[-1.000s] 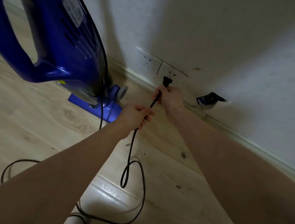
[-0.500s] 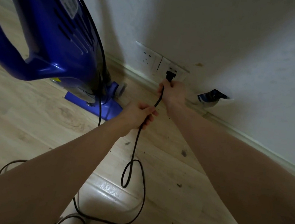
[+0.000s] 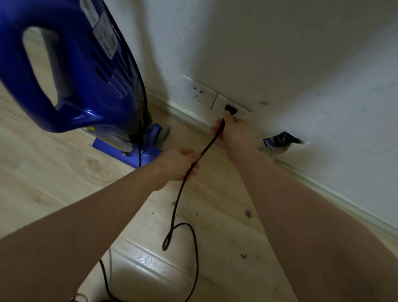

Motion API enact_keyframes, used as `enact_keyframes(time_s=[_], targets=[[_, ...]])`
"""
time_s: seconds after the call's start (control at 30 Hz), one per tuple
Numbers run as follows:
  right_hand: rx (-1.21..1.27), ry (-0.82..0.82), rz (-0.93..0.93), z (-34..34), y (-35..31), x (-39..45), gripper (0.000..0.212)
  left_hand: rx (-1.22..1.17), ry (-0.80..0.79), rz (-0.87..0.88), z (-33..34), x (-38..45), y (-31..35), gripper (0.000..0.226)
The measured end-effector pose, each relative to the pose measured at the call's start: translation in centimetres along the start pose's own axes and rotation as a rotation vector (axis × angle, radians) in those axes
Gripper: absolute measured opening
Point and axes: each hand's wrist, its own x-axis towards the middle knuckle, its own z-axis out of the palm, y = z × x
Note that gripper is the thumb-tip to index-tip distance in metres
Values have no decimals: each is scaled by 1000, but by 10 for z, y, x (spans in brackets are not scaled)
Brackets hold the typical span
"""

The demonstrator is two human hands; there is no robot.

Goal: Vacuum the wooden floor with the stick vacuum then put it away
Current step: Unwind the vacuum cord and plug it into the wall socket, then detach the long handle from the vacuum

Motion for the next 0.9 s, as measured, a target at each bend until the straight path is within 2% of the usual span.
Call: enact_keyframes(time_s=[0.1, 0.2, 0.37, 0.47, 0.63, 0.73, 0.9], targets=[[-305, -97, 62, -13, -17, -40, 30, 98, 39, -10, -10, -34, 8, 14], [-517, -210, -27, -32, -41, -108, 31, 283, 69, -8, -29, -96, 31, 12], [-490, -316, -94, -76, -134, -232, 12, 381, 106, 16, -65, -240, 111, 18], [-545, -332, -197, -103, -208, -312, 14, 425, 171, 66, -82, -338, 165, 20], [-535, -353, -388, -125, -305, -423, 23, 305, 237, 134, -99, -470, 240, 15], [-600, -393, -521, -126, -360, -482, 13, 154, 277, 189, -107, -521, 270, 12], [-756, -214, -928, -109, -439, -545, 13, -14, 262, 227, -132, -563, 303, 12]])
